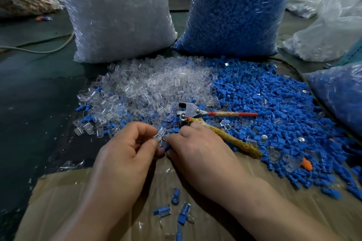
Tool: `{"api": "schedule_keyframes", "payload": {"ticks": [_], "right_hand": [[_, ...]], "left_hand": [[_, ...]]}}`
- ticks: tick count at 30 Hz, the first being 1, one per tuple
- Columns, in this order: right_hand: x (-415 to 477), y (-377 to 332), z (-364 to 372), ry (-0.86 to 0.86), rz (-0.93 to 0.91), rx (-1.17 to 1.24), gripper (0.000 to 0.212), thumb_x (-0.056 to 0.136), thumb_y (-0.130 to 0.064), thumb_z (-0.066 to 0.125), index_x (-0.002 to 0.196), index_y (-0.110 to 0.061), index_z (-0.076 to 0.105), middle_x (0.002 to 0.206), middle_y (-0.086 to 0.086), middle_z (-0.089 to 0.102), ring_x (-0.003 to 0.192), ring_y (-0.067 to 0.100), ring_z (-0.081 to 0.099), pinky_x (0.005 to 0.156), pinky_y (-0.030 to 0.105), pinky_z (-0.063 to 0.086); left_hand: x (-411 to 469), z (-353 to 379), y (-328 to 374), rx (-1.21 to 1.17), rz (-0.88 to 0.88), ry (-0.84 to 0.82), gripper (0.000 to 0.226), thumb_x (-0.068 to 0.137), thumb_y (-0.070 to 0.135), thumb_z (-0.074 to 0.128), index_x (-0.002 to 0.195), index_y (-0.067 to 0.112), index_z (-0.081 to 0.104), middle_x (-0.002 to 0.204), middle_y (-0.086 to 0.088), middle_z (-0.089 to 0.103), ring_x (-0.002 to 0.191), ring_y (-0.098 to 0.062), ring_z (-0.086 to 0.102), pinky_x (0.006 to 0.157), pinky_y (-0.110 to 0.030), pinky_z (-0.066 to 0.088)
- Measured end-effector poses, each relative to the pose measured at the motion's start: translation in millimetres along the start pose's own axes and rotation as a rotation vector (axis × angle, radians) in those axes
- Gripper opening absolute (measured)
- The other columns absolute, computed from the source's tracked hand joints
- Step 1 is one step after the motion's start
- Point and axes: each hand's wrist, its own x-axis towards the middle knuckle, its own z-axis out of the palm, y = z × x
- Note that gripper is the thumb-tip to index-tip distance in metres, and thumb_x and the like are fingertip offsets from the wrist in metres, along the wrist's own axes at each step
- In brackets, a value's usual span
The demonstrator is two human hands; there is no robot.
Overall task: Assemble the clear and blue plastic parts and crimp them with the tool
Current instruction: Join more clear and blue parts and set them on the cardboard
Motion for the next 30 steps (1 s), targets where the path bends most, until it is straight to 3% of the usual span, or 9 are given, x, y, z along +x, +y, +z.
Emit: {"api": "schedule_keyframes", "payload": {"ticks": [2, 4, 9, 13, 16, 19, 23, 26, 30], "right_hand": [[-4.6, 0.7, -4.5, -0.014, 0.006, -0.004, 0.015, 0.097, -0.027, 0.050, 0.106, -0.020, 0.061, 0.088, -0.001, 0.053, 0.084, 0.021, 0.045, 0.075, 0.036, 0.040], [-12.7, 0.9, -12.7, -0.022, 0.057, -0.015, 0.022, 0.097, -0.039, 0.047, 0.107, -0.023, 0.059, 0.093, -0.002, 0.052, 0.089, 0.021, 0.048, 0.076, 0.037, 0.045], [-31.1, 3.6, -32.6, -0.149, 0.236, -0.063, 0.030, 0.092, -0.061, 0.039, 0.086, -0.031, 0.035, 0.078, -0.012, 0.040, 0.071, 0.019, 0.048, 0.055, 0.034, 0.037], [-33.7, 3.5, -38.2, -0.255, 0.193, 0.026, 0.017, 0.097, -0.041, 0.046, 0.088, -0.031, 0.035, 0.082, -0.010, 0.046, 0.081, 0.020, 0.056, 0.067, 0.041, 0.053], [-32.2, 5.1, -39.8, -0.330, 0.185, 0.105, 0.010, 0.097, -0.028, 0.051, 0.094, -0.033, 0.044, 0.088, -0.013, 0.046, 0.084, 0.017, 0.051, 0.075, 0.043, 0.055], [-30.1, 5.5, -42.2, -0.353, 0.176, 0.139, 0.005, 0.097, -0.027, 0.052, 0.097, -0.033, 0.051, 0.092, -0.013, 0.048, 0.085, 0.015, 0.048, 0.078, 0.040, 0.054], [-29.3, 3.2, -46.9, -0.406, 0.143, 0.132, 0.013, 0.097, -0.027, 0.052, 0.089, -0.035, 0.046, 0.086, -0.015, 0.039, 0.081, 0.013, 0.044, 0.077, 0.033, 0.050], [-30.4, 1.8, -45.8, -0.435, 0.142, 0.128, 0.012, 0.097, -0.020, 0.052, 0.102, -0.029, 0.058, 0.098, -0.010, 0.043, 0.087, 0.014, 0.046, 0.081, 0.033, 0.050], [-29.7, 0.4, -41.1, -0.317, 0.148, 0.162, 0.005, 0.097, -0.026, 0.049, 0.093, -0.029, 0.047, 0.095, -0.010, 0.041, 0.087, 0.014, 0.044, 0.080, 0.033, 0.048]], "left_hand": [[1.4, -0.6, -1.2, -0.051, -0.019, 0.009, 0.034, 0.094, 0.013, 0.068, 0.095, 0.047, 0.066, 0.084, 0.012, 0.075, 0.074, -0.002, 0.074, 0.050, -0.018, 0.054], [1.8, -1.0, -1.3, -0.093, -0.037, 0.016, 0.034, 0.094, 0.013, 0.068, 0.094, 0.047, 0.067, 0.083, 0.010, 0.075, 0.074, -0.005, 0.075, 0.050, -0.013, 0.051], [-0.7, -1.4, 0.6, -0.064, -0.017, 0.005, 0.030, 0.094, 0.016, 0.067, 0.095, 0.046, 0.065, 0.081, 0.013, 0.074, 0.072, -0.001, 0.073, 0.053, -0.009, 0.051], [-1.5, -2.4, 6.1, -0.036, 0.000, -0.011, 0.032, 0.093, 0.015, 0.067, 0.094, 0.047, 0.065, 0.080, 0.015, 0.074, 0.070, 0.000, 0.072, 0.057, -0.007, 0.051], [-3.4, -1.7, 10.4, -0.035, 0.031, -0.014, 0.030, 0.091, 0.016, 0.067, 0.093, 0.046, 0.068, 0.080, 0.015, 0.073, 0.069, 0.000, 0.071, 0.059, -0.006, 0.050], [-6.8, -0.5, 12.5, -0.094, 0.037, -0.019, 0.031, 0.091, 0.013, 0.067, 0.094, 0.044, 0.072, 0.078, 0.010, 0.074, 0.065, -0.003, 0.070, 0.056, -0.009, 0.050], [-8.1, 2.1, 15.6, -0.140, 0.023, -0.061, 0.038, 0.091, 0.010, 0.069, 0.095, 0.047, 0.070, 0.076, 0.005, 0.074, 0.062, -0.004, 0.070, 0.052, -0.011, 0.050], [-7.0, 2.1, 16.3, -0.143, 0.013, -0.068, 0.037, 0.090, 0.012, 0.069, 0.093, 0.048, 0.069, 0.076, 0.006, 0.075, 0.063, -0.005, 0.071, 0.052, -0.011, 0.050], [-6.8, 2.3, 16.6, -0.194, -0.014, -0.068, 0.034, 0.089, 0.009, 0.069, 0.089, 0.043, 0.072, 0.075, 0.002, 0.075, 0.062, -0.008, 0.071, 0.052, -0.013, 0.051]]}}
